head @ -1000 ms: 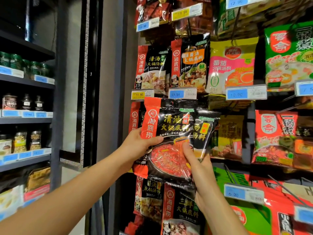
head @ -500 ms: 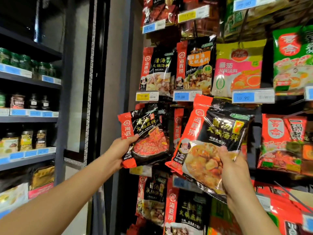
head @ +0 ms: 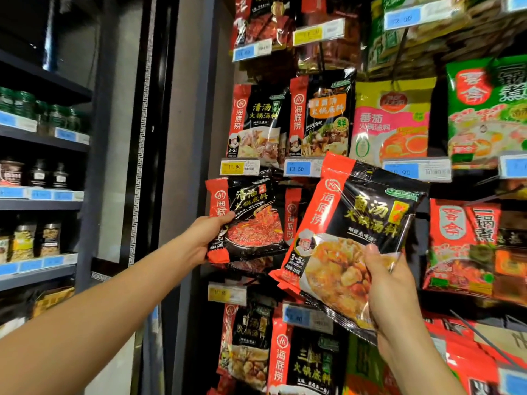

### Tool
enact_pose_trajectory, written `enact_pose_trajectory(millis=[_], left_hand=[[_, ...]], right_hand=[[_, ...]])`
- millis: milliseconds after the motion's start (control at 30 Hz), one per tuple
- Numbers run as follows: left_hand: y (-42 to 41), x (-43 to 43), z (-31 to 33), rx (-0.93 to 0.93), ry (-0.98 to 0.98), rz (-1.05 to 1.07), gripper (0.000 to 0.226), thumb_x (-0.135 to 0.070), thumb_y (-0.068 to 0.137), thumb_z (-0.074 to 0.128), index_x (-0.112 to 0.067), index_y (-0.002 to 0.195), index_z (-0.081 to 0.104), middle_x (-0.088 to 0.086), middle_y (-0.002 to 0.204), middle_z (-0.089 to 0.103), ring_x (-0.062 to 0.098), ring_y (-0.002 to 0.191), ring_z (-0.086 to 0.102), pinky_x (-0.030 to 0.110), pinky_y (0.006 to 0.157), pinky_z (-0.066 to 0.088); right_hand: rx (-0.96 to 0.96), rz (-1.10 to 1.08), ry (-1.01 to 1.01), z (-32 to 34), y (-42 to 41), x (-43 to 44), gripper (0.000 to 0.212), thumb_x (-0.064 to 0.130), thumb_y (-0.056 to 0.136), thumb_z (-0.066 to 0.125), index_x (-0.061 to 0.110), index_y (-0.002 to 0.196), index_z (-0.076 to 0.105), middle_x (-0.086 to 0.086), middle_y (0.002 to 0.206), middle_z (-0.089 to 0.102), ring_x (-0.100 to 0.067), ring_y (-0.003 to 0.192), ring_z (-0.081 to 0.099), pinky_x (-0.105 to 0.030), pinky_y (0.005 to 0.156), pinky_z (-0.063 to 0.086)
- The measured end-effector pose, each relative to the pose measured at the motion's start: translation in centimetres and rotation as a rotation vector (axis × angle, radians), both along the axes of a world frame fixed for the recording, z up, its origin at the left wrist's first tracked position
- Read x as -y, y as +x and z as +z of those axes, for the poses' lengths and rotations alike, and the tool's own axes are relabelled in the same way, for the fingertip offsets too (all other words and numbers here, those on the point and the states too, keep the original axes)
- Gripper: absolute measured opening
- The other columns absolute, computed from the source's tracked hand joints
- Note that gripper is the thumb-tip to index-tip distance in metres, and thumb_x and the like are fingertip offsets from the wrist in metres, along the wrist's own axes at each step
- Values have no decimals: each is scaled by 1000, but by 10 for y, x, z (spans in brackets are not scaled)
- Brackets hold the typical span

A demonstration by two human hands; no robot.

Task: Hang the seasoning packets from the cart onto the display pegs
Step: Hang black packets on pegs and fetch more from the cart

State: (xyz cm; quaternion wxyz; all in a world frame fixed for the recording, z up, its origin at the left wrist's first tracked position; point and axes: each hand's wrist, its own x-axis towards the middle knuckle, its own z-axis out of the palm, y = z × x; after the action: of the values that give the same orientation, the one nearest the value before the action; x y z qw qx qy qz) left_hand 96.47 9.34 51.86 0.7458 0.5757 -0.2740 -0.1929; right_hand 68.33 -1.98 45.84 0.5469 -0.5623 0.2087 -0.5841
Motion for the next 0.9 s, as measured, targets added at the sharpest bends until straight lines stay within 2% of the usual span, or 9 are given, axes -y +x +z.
enact_pose_trajectory(millis=[100, 167, 233, 300, 400, 533, 667, 767, 900], left_hand=[[2, 1, 2, -18, 4, -40, 25, -26, 94, 72, -8, 111, 66, 13, 88, 76, 27, 66, 73, 37, 60, 61], [4, 2, 5, -30, 17, -64, 26, -26, 95, 71, -8, 112, 65, 13, 90, 77, 27, 68, 74, 40, 61, 62], [9, 2, 6, -40, 50, -93, 33, -27, 93, 73, -7, 119, 63, 15, 98, 77, 30, 77, 75, 47, 75, 63], [11, 2, 8, -42, 90, -118, 39, -28, 93, 73, -7, 123, 62, 16, 106, 76, 32, 87, 74, 52, 91, 58], [13, 2, 9, -35, 105, -123, 37, -28, 94, 72, -7, 122, 60, 16, 104, 76, 32, 85, 73, 50, 90, 59], [15, 2, 9, -8, 137, -104, 33, -27, 95, 71, -6, 118, 60, 16, 95, 75, 32, 77, 73, 46, 73, 63], [25, 4, -7, 156, 150, 81, 38, -31, 94, 71, -4, 119, 65, 13, 98, 75, 29, 81, 71, 38, 77, 58], [31, 4, -29, 305, 194, 257, 34, -35, 98, 67, -13, 123, 64, 5, 104, 72, 25, 94, 69, 39, 84, 55], [28, -4, -61, 518, 337, 545, 27, -29, 96, 66, -18, 119, 57, 4, 111, 69, 25, 96, 66, 44, 88, 56]], right_hand=[[-20, 24, 11, 2, 0, 4, 89, 67, 92, 57, 29, 163, 17, -8, 156, 45, -30, 133, 55, -49, 98, 56], [-24, 32, 11, 0, 0, 11, 76, 49, 102, 52, 25, 164, 16, -8, 155, 45, -28, 130, 56, -31, 76, 57], [-33, 38, 8, 2, -2, 9, 73, 46, 104, 51, 23, 164, 15, -7, 155, 45, -25, 126, 57, -24, 63, 51], [-42, 32, -5, 1, 0, 10, 76, 49, 103, 51, 24, 164, 14, -7, 157, 42, -27, 130, 56, -33, 74, 58], [-36, 27, 3, -1, 2, 12, 82, 53, 101, 53, 28, 164, 8, -6, 161, 38, -31, 137, 52, -52, 102, 53], [-35, 43, -7, -1, 2, 11, 83, 53, 101, 52, 28, 164, 5, -6, 163, 35, -31, 140, 48, -56, 108, 49], [-60, 26, -34, -2, 0, 6, 84, 55, 100, 51, 29, 164, 4, -4, 166, 30, -30, 146, 41, -56, 114, 42], [-71, 14, -46, -9, -2, 8, 86, 59, 98, 52, 31, 164, 5, -3, 166, 30, -29, 147, 39, -58, 116, 39], [-133, -9, -81, -26, -4, 8, 102, 82, 80, 55, 27, 160, 27, -5, 155, 48, -26, 141, 48, -55, 114, 43]])
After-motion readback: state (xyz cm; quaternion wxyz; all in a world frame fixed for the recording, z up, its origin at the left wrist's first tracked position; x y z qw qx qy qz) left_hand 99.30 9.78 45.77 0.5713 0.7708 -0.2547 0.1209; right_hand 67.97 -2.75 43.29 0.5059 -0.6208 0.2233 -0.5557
